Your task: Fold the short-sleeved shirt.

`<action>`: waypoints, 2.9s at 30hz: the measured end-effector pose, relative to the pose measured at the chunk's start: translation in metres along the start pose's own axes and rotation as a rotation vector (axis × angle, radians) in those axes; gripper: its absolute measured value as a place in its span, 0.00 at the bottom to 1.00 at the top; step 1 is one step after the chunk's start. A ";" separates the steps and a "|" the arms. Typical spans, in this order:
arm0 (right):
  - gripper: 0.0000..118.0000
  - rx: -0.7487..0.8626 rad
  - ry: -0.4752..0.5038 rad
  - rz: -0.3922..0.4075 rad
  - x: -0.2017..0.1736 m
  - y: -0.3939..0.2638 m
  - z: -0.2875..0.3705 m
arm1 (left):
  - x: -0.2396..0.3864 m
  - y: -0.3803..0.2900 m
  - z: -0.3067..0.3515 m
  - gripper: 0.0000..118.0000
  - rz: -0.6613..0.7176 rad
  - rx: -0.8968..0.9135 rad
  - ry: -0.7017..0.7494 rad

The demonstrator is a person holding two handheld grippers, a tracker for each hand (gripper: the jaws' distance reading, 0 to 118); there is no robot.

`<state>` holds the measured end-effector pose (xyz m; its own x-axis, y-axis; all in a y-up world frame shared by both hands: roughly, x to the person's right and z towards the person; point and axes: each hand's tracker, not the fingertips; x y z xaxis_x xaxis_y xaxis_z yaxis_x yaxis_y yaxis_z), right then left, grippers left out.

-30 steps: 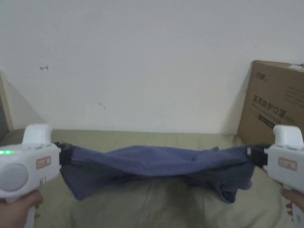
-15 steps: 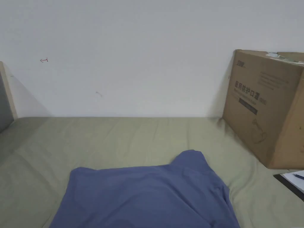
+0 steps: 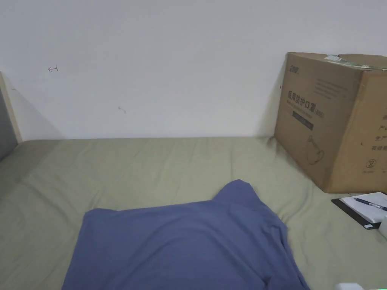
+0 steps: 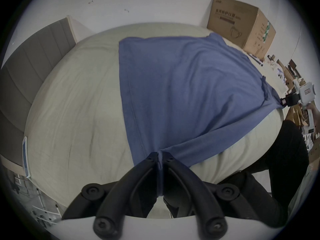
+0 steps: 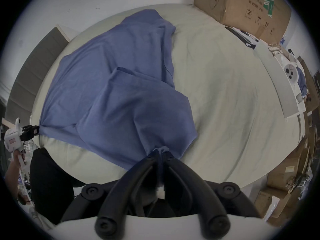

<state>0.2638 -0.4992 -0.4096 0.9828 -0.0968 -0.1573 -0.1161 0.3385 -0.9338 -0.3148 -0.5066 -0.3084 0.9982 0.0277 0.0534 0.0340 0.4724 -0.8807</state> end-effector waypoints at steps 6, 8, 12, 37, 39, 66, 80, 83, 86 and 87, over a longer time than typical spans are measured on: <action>0.92 0.063 -0.038 0.012 -0.003 -0.004 0.028 | 0.004 0.005 0.022 1.00 -0.035 0.019 0.128; 0.91 0.117 -0.020 -0.007 -0.006 -0.010 0.048 | 0.006 0.003 0.046 0.98 0.038 0.092 0.015; 0.93 0.323 0.036 0.011 -0.039 -0.025 0.105 | 0.015 -0.001 0.097 0.99 0.241 0.264 -0.154; 0.00 1.067 0.126 0.058 -0.144 -0.101 0.163 | 0.018 0.002 0.167 0.00 0.221 0.344 -0.073; 0.00 1.001 0.142 0.080 -0.148 -0.098 0.160 | -0.002 0.006 0.124 0.00 0.236 0.059 -0.209; 0.00 0.508 0.197 -0.019 -0.050 -0.050 0.097 | -0.005 -0.063 0.051 0.01 0.314 0.392 -0.142; 0.15 0.124 -0.063 -0.039 -0.010 -0.054 -0.010 | 0.016 -0.064 0.045 0.02 0.347 0.410 -0.079; 0.10 0.176 0.000 -0.054 -0.007 -0.059 0.006 | 0.019 -0.067 0.051 0.02 0.341 0.421 -0.086; 0.07 0.223 0.057 -0.047 -0.005 -0.059 0.022 | 0.020 -0.064 0.057 0.02 0.319 0.438 -0.080; 0.07 0.225 0.055 -0.045 -0.007 -0.058 0.028 | 0.020 -0.060 0.059 0.02 0.317 0.441 -0.081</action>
<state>0.2676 -0.4924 -0.3453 0.9762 -0.1655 -0.1398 -0.0309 0.5325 -0.8459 -0.3000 -0.4823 -0.2270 0.9486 0.2881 -0.1307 -0.3089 0.7542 -0.5795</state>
